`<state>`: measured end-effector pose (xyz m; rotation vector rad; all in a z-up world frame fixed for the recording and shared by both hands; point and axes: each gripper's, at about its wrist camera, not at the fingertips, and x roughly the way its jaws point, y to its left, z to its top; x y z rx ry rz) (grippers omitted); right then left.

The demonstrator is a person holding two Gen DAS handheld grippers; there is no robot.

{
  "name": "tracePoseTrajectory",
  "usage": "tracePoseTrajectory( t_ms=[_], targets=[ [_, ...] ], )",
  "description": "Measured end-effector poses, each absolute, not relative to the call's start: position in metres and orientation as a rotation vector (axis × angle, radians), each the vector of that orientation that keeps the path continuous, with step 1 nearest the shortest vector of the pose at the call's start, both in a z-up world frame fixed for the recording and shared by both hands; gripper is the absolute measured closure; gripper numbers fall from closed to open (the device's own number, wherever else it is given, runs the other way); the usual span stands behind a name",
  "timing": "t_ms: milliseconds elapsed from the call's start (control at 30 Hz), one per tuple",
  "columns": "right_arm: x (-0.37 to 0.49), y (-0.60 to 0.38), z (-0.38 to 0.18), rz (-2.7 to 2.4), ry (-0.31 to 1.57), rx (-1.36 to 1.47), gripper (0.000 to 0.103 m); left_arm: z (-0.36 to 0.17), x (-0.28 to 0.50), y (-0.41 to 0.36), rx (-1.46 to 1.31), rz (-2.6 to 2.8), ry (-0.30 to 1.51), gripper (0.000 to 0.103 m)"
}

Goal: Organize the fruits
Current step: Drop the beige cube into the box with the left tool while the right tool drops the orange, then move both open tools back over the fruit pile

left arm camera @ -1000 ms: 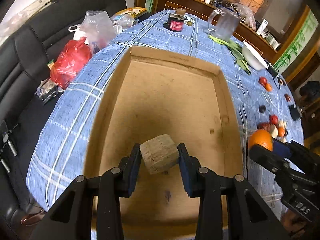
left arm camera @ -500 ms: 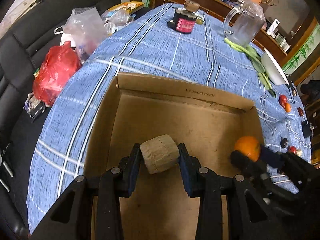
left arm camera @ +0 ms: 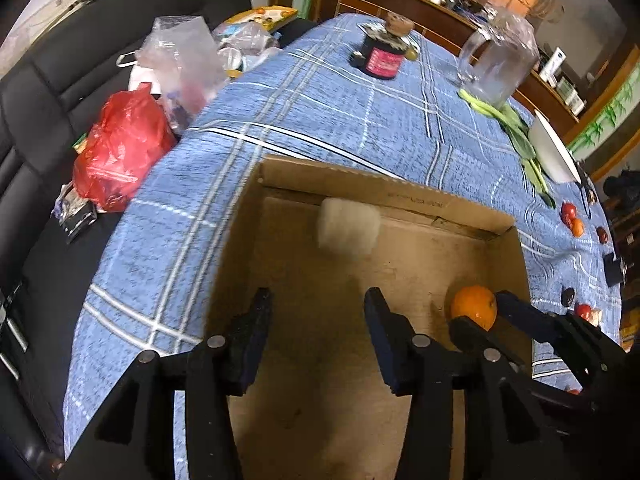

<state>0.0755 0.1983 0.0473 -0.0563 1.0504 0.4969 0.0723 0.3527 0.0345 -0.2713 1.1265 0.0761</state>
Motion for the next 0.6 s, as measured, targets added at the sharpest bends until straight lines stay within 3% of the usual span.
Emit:
tracePoseTrajectory(
  t_ms=[133,300,600],
  targets=[
    [0.06,0.183,0.07,0.504,1.002,-0.041,0.048,0.053,0.059,0.357,-0.327,0.115,1.098,0.052],
    [0.034,0.139,0.088,0.48,0.963,0.031,0.04,0.077,0.031,0.343,-0.388,0.119,1.056,0.046],
    [-0.026,-0.03,0.072,0.255,0.984,0.234,0.035,0.104,-0.011,0.259,-0.376,0.045,1.034,0.042]
  ],
)
